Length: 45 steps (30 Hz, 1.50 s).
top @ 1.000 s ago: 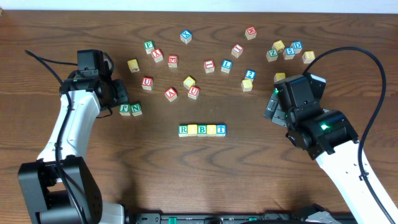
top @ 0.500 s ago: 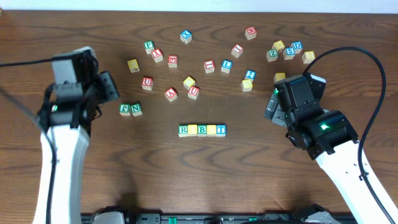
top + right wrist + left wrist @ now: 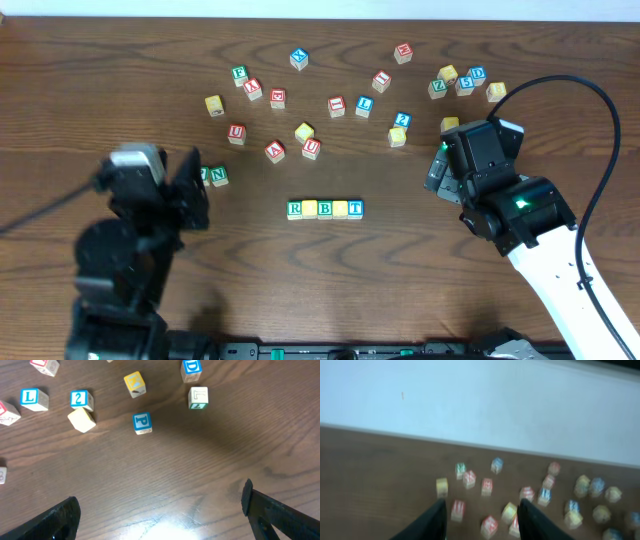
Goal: Spell out ROBOT
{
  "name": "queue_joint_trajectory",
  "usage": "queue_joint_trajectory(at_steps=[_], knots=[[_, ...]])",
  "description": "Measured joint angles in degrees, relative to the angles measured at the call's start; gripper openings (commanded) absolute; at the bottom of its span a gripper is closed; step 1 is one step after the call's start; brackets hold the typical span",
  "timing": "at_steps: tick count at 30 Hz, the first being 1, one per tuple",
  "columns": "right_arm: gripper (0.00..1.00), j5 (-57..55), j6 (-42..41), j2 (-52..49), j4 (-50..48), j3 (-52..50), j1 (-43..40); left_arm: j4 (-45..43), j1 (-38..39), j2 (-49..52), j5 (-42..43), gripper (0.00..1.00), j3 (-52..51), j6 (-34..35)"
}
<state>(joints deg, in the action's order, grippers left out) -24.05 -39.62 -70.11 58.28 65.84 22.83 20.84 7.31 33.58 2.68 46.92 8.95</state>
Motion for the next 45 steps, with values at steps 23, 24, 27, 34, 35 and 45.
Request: queue_joint_trajectory(at_steps=[23,24,27,34,35,45], knots=[[0.99,0.0,0.0,0.0,0.0,0.0,0.0,-20.4,-4.7,-33.0,7.7,0.45,-46.2,0.0],[0.99,0.0,0.0,0.0,0.0,0.0,0.0,-20.4,-4.7,-33.0,7.7,0.45,-46.2,0.0],[0.99,0.0,0.0,0.0,0.0,0.0,0.0,-20.4,-4.7,-33.0,7.7,0.45,-46.2,0.0],[0.99,0.0,0.0,0.0,0.0,0.0,0.0,-20.4,-4.7,-33.0,7.7,0.45,-46.2,0.0],[0.99,0.0,0.0,0.0,0.0,0.0,0.0,-20.4,-4.7,-33.0,7.7,0.45,-46.2,0.0],[0.99,0.0,0.0,0.1,1.0,0.0,0.0,-20.4,-4.7,-33.0,7.7,0.45,-46.2,0.0]])
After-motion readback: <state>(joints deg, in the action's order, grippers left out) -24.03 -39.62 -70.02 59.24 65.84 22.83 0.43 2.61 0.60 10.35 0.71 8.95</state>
